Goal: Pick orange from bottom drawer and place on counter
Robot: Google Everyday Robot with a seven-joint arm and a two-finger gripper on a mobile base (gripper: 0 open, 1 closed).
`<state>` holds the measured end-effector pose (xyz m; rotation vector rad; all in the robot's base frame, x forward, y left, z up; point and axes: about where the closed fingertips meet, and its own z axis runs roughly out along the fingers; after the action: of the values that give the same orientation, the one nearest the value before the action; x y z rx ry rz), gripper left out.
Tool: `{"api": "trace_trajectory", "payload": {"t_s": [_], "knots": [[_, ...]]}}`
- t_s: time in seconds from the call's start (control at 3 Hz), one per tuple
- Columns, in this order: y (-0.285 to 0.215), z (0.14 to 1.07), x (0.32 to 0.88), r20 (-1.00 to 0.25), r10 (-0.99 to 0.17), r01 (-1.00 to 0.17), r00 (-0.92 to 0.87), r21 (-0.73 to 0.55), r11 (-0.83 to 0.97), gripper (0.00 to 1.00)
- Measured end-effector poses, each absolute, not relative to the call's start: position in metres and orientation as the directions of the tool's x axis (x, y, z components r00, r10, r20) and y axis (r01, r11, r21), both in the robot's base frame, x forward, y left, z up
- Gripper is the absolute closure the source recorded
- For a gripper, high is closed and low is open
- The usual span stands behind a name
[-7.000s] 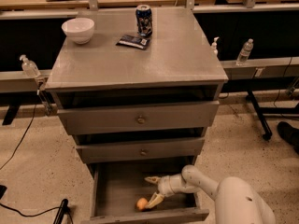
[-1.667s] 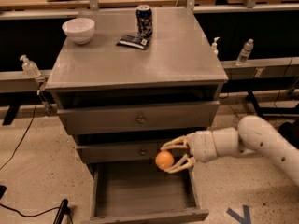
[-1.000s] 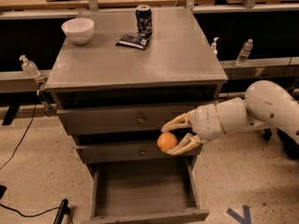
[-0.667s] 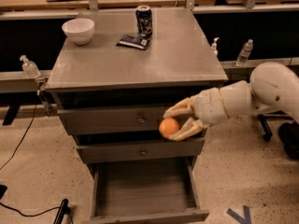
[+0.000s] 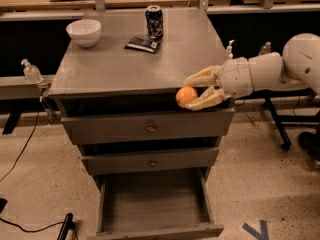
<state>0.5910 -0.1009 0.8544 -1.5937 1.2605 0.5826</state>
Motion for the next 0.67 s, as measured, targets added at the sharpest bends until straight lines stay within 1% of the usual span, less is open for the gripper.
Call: {"api": "trace_trajectory", "payload": {"t_s": [0.67], "knots": [[-0.11,0.879,0.653,-0.857,-0.447,-0.912,0.256,-0.367,0.181,1.0]]}}
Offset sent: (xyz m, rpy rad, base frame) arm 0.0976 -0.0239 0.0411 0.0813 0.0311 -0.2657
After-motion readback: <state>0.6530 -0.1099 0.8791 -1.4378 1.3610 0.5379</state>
